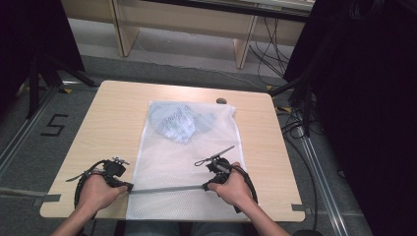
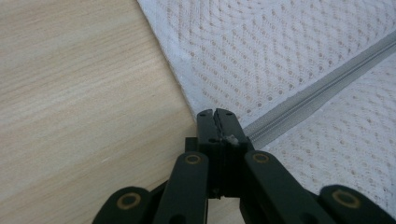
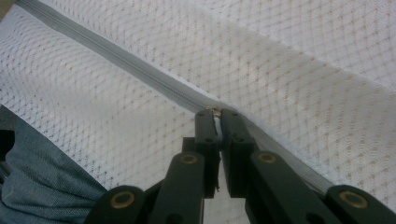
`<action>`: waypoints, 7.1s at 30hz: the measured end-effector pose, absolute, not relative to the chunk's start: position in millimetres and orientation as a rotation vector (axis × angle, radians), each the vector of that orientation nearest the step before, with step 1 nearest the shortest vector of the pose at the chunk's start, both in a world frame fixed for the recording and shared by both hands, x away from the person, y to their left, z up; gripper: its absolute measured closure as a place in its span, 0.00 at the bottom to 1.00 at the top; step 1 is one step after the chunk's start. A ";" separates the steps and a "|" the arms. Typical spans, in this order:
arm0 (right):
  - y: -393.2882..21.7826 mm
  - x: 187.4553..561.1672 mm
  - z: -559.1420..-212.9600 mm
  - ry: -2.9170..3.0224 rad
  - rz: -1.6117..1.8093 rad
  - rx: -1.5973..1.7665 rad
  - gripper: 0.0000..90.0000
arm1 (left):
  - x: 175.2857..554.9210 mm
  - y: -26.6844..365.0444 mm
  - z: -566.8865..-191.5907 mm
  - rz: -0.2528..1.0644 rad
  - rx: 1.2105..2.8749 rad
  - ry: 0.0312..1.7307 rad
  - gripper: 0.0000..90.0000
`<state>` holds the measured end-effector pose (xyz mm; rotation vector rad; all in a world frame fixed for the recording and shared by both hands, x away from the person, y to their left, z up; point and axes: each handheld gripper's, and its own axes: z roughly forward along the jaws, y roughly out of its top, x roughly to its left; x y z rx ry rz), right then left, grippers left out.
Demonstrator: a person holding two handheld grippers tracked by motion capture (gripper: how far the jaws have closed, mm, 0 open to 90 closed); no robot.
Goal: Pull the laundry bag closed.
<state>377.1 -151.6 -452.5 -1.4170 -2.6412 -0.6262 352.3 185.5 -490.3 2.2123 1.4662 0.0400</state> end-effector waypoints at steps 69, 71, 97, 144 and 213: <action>-198.0 379.7 -453.9 -2.559 -0.654 -1.549 0.97 | 352.5 185.4 -490.4 0.039 2.211 1.468 0.99; -199.3 379.7 -453.6 -2.555 -0.636 -1.565 0.97 | 352.6 185.4 -490.4 0.038 2.210 1.469 0.99; -217.5 380.3 -454.9 -2.529 -0.672 -1.569 0.97 | 352.8 185.7 -490.1 0.035 2.215 1.469 0.99; -242.6 381.7 -457.1 -2.491 -0.678 -1.670 0.97 | 353.9 187.4 -490.6 0.044 2.230 1.437 0.99; -275.4 384.2 -457.2 -2.434 -0.616 -1.784 0.97 | 354.7 188.8 -490.9 0.051 2.241 1.414 0.99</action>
